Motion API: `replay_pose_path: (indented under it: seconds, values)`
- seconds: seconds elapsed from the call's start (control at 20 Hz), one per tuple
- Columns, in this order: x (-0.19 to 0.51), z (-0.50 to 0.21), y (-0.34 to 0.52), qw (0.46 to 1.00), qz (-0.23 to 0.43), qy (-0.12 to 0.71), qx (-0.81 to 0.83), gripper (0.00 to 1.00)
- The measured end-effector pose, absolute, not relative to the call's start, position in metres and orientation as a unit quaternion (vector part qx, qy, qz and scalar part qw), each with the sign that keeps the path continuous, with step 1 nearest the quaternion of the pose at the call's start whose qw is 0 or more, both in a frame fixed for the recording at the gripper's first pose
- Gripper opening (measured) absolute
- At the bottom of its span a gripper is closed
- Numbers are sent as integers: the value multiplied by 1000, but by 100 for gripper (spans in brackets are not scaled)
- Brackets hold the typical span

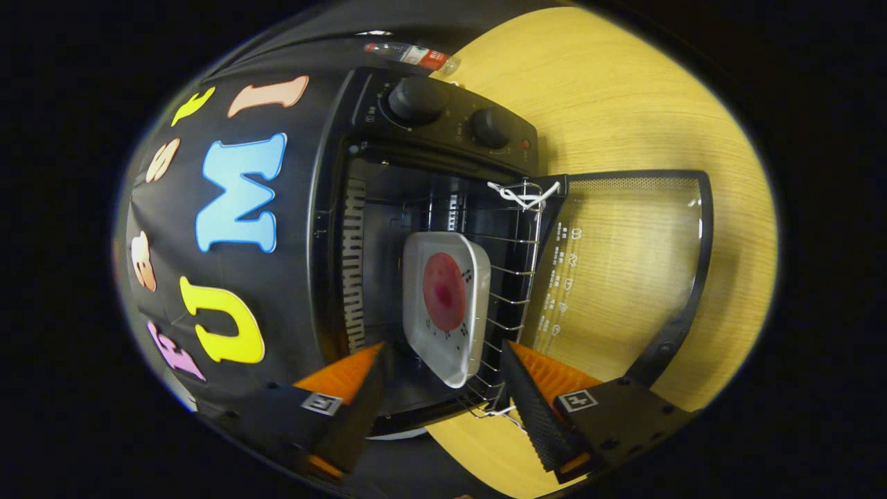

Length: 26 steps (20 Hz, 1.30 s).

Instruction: Open the toaster oven, put the food inside, and close the toaster oven door.

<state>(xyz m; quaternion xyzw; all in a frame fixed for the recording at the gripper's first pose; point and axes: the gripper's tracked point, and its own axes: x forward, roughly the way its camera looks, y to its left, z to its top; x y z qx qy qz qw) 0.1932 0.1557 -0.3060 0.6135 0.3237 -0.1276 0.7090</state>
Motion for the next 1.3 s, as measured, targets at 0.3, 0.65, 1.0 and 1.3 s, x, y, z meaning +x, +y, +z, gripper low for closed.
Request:
replay_pose_path:
  seconds: [0.3, 0.65, 1.0, 1.3]
  values:
    - [161, -282, 141, 804, -59, 336, 487, 98]
    - [123, -275, 133, 876, 5, 354, 326, 98]
    - [78, -286, 136, 912, 71, 384, 126, 98]
    - [39, -314, 137, 886, 96, 451, 51, 98]
